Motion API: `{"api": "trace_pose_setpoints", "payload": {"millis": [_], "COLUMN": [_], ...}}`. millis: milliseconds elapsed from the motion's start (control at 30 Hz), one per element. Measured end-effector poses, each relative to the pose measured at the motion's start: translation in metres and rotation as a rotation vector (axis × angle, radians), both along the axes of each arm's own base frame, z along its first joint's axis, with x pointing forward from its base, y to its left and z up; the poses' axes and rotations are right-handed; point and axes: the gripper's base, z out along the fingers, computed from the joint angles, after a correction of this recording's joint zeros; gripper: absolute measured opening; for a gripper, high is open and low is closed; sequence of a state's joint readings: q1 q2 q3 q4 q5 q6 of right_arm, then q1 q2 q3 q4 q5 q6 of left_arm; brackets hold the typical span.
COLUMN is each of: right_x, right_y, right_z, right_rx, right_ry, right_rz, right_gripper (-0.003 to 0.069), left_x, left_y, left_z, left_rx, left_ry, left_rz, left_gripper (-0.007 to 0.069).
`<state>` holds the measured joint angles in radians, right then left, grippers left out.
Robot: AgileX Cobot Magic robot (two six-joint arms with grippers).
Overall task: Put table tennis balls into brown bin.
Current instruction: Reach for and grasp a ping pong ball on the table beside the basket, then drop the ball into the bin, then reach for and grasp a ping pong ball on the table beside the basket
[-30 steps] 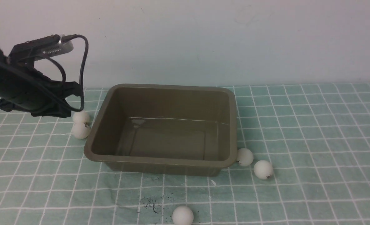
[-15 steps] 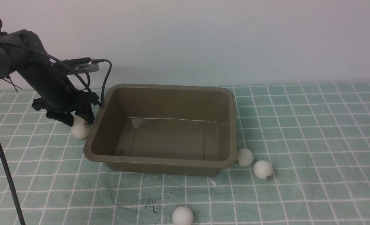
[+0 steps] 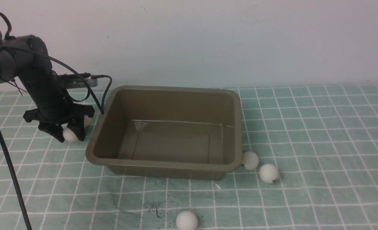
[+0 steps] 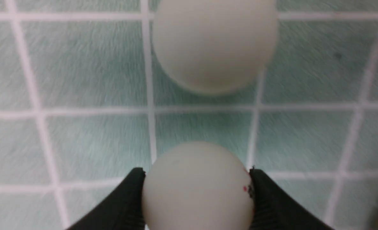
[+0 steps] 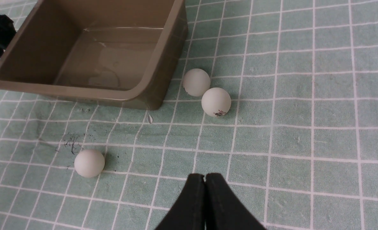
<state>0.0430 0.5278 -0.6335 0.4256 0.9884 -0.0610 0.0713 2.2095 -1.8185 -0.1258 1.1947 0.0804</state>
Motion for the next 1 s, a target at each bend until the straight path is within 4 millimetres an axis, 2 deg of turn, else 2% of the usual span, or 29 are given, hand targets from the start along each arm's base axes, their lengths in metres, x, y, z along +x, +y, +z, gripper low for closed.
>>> {"api": "trace_pose_setpoints", "payload": {"millis": [100, 133, 167, 233, 267, 367, 433, 500, 567, 633, 667, 767, 833, 900, 967, 1000], "right_x": [0.000, 0.000, 0.000, 0.001, 0.001, 0.002, 0.002, 0.002, 0.002, 0.002, 0.002, 0.002, 0.002, 0.002, 0.002, 0.002], "right_y": [0.000, 0.000, 0.000, 0.000, 0.000, -0.001, -0.001, -0.001, -0.001, -0.002, -0.002, -0.003, -0.003, -0.003, -0.003, -0.004], "right_z": [0.000, 0.000, 0.000, 0.001, 0.001, 0.002, 0.002, 0.002, 0.002, 0.001, 0.001, 0.001, 0.001, 0.001, 0.001, 0.001], "right_rx": [0.000, -0.001, -0.002, -0.001, 0.000, 0.001, 0.001, -0.001, -0.006, -0.013, -0.020, -0.028, -0.031, -0.036, -0.040, -0.045], "right_ry": [0.000, 0.000, -0.001, -0.010, -0.015, -0.025, -0.026, -0.027, -0.027, -0.028, -0.028, -0.028, -0.029, -0.029, -0.028, -0.028], "right_rz": [0.000, 0.000, -0.001, -0.005, -0.007, -0.011, -0.011, -0.012, -0.013, -0.014, -0.016, -0.017, -0.017, -0.018, -0.019, -0.019], "right_gripper": [-0.0015, -0.0015, -0.0015, -0.0015, -0.0015, -0.0015, -0.0015, -0.0015, -0.0015, -0.0015, -0.0015, -0.0015, -0.0015, -0.0015, -0.0015, -0.0015], "left_x": [-0.006, -0.013, -0.019, -0.026, -0.028, -0.029, -0.027, -0.027, -0.026, -0.024, -0.020, -0.013, -0.007, -0.001, 0.004, 0.010], "left_y": [-0.004, -0.011, -0.020, -0.037, -0.043, -0.071, -0.087, -0.096, -0.096, -0.091, -0.078, -0.047, -0.016, 0.002, 0.009, 0.009], "left_z": [0.049, 0.082, 0.102, 0.120, 0.123, 0.120, 0.112, 0.104, 0.102, 0.104, 0.107, 0.109, 0.101, 0.088, 0.075, 0.060], "left_rx": [0.002, -0.011, -0.042, -0.089, -0.111, -0.162, -0.164, -0.137, -0.088, -0.041, 0.006, 0.045, 0.066, 0.072, 0.062, 0.043], "left_ry": [-0.112, -0.191, -0.239, -0.279, -0.284, -0.274, -0.253, -0.233, -0.229, -0.235, -0.247, -0.277, -0.277, -0.262, -0.248, -0.239], "left_rz": [-0.016, -0.035, -0.067, -0.119, -0.141, -0.214, -0.257, -0.292, -0.301, -0.274, -0.176, -0.009, 0.087, 0.110, 0.088, 0.057], "left_gripper": [0.0345, 0.0345, 0.0345, 0.0345, 0.0345, 0.0347, 0.0382, 0.0476, 0.0575, 0.0611, 0.0611, 0.0532, 0.0433, 0.0390, 0.0374, 0.0383]}}
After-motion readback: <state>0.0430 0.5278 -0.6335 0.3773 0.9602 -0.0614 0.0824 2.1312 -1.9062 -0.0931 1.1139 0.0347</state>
